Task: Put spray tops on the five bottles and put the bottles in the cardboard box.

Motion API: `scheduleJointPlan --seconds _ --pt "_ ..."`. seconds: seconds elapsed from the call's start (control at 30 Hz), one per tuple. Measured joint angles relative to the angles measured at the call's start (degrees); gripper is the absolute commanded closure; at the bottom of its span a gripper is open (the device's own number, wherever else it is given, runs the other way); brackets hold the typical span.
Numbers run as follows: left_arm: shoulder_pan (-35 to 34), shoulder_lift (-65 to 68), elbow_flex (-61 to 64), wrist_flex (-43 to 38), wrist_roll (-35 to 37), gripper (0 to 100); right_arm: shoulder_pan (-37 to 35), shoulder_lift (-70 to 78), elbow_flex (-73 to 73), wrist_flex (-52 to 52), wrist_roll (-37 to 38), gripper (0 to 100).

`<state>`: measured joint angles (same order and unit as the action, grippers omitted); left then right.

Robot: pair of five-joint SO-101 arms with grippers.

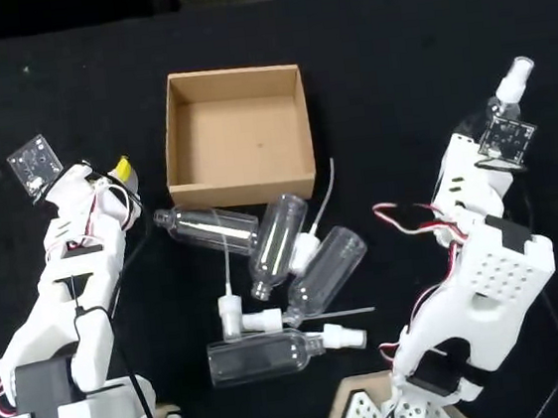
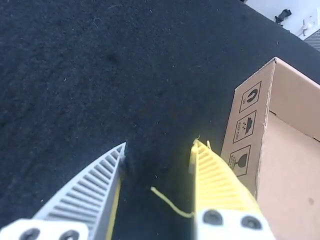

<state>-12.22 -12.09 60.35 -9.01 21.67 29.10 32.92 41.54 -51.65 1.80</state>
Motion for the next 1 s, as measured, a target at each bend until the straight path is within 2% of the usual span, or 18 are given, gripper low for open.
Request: scheduleJointPlan --seconds 0.1,0.23,0.3,0.47,0.8,1.0 --pt "0.0 0.0 0.0 0.0 0.0 82 0.0 0.0 0.0 0.0 1.85 77.4" --pt "0.0 0.0 0.0 0.0 0.0 82 0.0 0.0 0.0 0.0 3.43 66.3" --pt "0.0 0.0 0.0 0.0 0.0 82 0.0 0.0 0.0 0.0 3.78 64.5" --pt "0.0 0.0 0.0 0.0 0.0 82 0.0 -0.97 2.99 0.0 3.96 64.5" --pt "0.0 0.0 0.0 0.0 0.0 82 0.0 -13.54 10.73 0.0 3.96 64.5" --pt "0.0 0.0 0.0 0.0 0.0 82 0.0 -16.62 11.34 0.53 3.96 74.0"
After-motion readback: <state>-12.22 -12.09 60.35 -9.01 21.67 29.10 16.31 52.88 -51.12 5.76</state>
